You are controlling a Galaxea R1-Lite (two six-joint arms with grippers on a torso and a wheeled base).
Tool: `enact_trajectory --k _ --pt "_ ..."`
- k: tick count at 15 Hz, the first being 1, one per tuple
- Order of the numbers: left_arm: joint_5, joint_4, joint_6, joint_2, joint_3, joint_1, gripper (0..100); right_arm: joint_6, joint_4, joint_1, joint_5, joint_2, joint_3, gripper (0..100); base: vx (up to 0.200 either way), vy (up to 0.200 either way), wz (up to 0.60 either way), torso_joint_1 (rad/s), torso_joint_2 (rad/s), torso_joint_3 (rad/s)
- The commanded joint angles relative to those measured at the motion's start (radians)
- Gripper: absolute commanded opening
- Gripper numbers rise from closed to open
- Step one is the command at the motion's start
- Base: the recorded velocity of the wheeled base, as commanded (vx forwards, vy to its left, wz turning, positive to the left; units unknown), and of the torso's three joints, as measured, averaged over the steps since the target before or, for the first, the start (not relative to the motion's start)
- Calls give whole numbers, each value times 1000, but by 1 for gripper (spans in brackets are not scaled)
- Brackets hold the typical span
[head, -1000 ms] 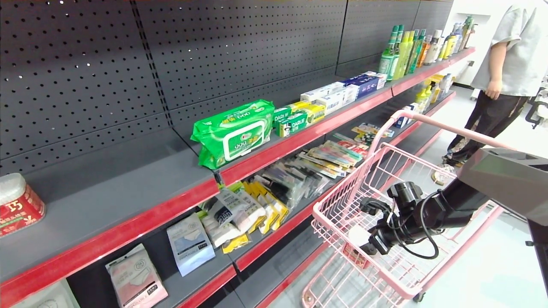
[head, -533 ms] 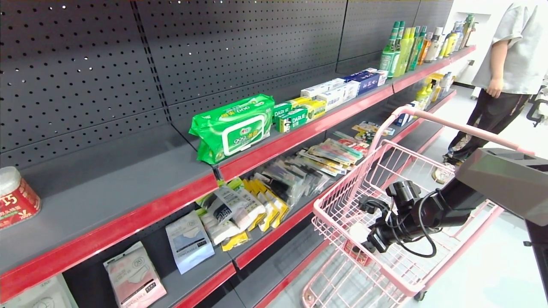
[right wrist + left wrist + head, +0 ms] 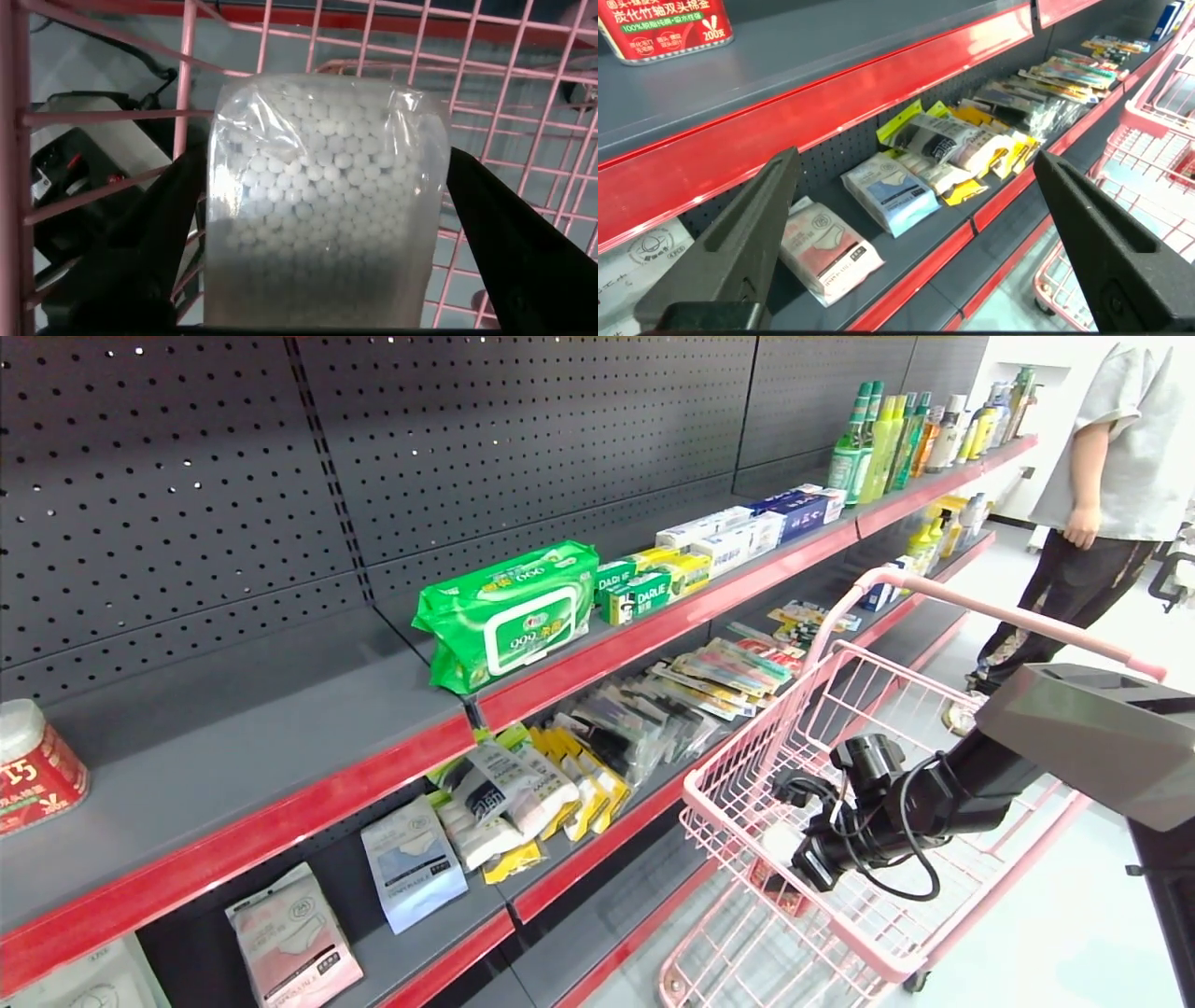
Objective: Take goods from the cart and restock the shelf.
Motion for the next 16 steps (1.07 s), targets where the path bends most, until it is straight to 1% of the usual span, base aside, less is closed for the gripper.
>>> enact_trajectory --k 1,10,11,16 --pt "0 0 0 1 0 0 100 0 0 0 -1 14 -6 100 0 0 0 0 0 0" --pt "0 0 0 1 0 0 100 -11 -3 3 -8 36 -37 100 0 0 0 0 0 0" --pt "0 0 0 1 -1 0 100 -12 -3 3 -8 37 -37 0 0 0 0 0 0 0" --pt "0 0 0 1 0 0 100 -12 -6 3 -7 33 -34 0 0 0 0 0 0 0"
